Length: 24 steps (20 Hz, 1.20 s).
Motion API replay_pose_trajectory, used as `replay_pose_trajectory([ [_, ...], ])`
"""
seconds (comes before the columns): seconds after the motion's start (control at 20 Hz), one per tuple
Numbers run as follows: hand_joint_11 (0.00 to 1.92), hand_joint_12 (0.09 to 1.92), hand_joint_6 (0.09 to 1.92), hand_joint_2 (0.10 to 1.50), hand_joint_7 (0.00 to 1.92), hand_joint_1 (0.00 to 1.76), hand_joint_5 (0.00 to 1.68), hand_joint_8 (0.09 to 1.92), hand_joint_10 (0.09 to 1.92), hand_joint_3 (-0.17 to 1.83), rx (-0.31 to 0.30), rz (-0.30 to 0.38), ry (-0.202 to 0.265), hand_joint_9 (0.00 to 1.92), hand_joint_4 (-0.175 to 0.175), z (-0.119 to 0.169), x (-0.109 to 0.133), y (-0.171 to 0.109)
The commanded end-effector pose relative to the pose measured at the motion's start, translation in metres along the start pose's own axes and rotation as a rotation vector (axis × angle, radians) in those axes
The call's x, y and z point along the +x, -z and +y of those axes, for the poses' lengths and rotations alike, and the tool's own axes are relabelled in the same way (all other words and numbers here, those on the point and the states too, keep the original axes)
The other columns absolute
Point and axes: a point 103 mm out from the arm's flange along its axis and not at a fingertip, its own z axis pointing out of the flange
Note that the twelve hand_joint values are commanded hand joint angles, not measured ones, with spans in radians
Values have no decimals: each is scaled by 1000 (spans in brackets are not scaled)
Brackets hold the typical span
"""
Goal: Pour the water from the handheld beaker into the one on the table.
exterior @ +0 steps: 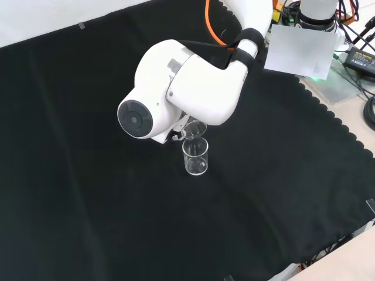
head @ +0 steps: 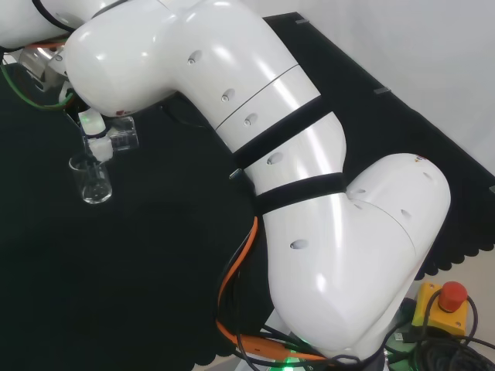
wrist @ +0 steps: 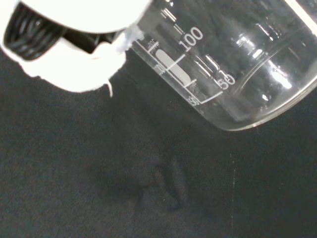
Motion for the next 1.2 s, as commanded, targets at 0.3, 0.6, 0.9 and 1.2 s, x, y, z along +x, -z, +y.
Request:
replay_pose_trajectory([
  [0.3,1289,817,454,656,1815,1152,1374,87,87,589,0,-4,5,1725,175,-1,0,-2],
  [0.6,1290,816,458,657,1815,1151,1372,87,87,590,-10,-3,7,1725,175,-3,-1,-2],
  [0.9,1290,814,463,657,1816,1151,1370,87,87,591,-16,0,9,1726,175,-5,-1,-2],
  [1.2,1292,814,467,657,1816,1151,1368,87,87,592,-9,-5,1,1726,175,-7,1,0],
])
